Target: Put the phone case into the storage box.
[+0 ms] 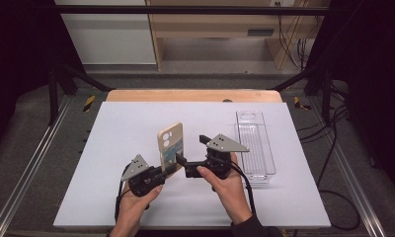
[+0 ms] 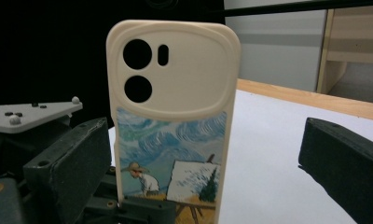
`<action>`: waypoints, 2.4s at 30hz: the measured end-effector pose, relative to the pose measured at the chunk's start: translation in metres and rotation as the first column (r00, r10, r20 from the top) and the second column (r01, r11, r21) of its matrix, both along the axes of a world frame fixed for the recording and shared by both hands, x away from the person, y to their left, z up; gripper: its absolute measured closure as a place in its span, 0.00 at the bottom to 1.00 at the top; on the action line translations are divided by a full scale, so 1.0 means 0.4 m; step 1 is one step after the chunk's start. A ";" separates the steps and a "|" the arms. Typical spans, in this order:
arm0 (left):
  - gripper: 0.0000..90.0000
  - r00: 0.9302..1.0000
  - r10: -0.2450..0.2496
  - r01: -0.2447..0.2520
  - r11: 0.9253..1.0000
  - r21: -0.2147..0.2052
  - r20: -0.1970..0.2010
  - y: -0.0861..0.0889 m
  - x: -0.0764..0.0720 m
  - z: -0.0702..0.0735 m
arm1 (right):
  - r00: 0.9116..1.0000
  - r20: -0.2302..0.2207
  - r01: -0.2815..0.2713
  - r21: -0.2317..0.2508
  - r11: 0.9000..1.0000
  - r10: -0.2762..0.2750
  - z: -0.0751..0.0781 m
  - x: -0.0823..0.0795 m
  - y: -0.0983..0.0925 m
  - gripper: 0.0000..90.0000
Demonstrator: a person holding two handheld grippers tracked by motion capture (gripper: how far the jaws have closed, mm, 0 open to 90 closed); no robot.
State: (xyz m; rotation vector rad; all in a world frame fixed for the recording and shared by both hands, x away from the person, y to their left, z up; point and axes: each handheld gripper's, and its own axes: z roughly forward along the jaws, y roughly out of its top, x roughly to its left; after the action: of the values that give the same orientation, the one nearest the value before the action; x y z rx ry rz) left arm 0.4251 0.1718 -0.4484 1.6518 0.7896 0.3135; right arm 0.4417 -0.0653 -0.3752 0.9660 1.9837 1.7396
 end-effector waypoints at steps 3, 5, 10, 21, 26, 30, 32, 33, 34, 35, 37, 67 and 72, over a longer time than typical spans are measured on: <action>0.94 1.000 -0.003 0.003 1.000 -0.002 0.000 0.000 0.000 0.000 | 1.000 0.009 0.003 -0.002 1.000 -0.003 0.003 0.001 0.006 0.03; 0.94 1.000 -0.006 0.006 1.000 -0.007 -0.003 -0.001 0.000 -0.001 | 1.000 0.017 0.005 0.001 1.000 -0.005 0.005 0.000 0.008 0.03; 0.94 1.000 -0.016 0.016 1.000 -0.006 0.003 -0.008 -0.005 0.000 | 1.000 0.015 0.002 0.009 1.000 -0.003 0.006 -0.001 0.013 0.03; 0.94 0.999 -0.044 0.043 0.999 0.016 0.018 -0.030 -0.015 -0.003 | 1.000 0.009 -0.009 0.021 1.000 0.009 0.022 0.007 0.032 0.02; 0.94 0.998 -0.058 0.057 0.998 0.026 0.033 -0.039 -0.020 -0.002 | 1.000 0.006 -0.017 0.036 0.999 0.017 0.031 0.011 0.040 0.02; 0.94 0.997 -0.061 0.060 0.998 0.031 0.036 -0.041 -0.023 -0.001 | 1.000 0.001 -0.013 0.037 0.999 0.013 0.032 0.016 0.050 0.02; 0.94 0.997 -0.064 0.063 0.998 0.031 0.039 -0.042 -0.024 -0.001 | 1.000 -0.002 -0.008 0.037 0.999 0.008 0.032 0.017 0.054 0.02; 0.94 0.997 -0.066 0.064 0.997 0.031 0.041 -0.043 -0.024 -0.001 | 1.000 -0.005 -0.005 0.036 0.999 0.005 0.031 0.018 0.057 0.02; 0.94 0.997 -0.066 0.065 0.997 0.030 0.043 -0.044 -0.025 -0.001 | 1.000 -0.006 0.000 0.036 0.999 0.001 0.031 0.018 0.059 0.02; 0.94 0.997 -0.067 0.065 0.997 0.032 0.044 -0.044 -0.025 0.000 | 1.000 -0.007 0.003 0.037 0.999 -0.003 0.030 0.019 0.061 0.03; 0.94 0.997 -0.068 0.066 0.997 0.032 0.045 -0.044 -0.025 0.000 | 1.000 -0.010 0.013 0.042 0.999 -0.012 0.028 0.021 0.064 0.03; 0.94 0.997 -0.060 0.059 0.998 0.037 0.048 -0.040 -0.023 -0.003 | 1.000 -0.021 0.024 0.040 0.999 -0.023 0.023 0.031 0.081 0.11; 0.94 0.997 -0.060 0.058 0.998 0.037 0.048 -0.040 -0.023 -0.004 | 1.000 -0.021 0.020 0.037 0.999 -0.019 0.022 0.031 0.080 0.11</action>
State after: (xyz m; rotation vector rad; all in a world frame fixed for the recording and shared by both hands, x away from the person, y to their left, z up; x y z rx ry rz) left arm 0.4160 0.1559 -0.4501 1.6910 0.7011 0.3267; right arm 0.4543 -0.0333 -0.3666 1.0160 1.9544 1.7684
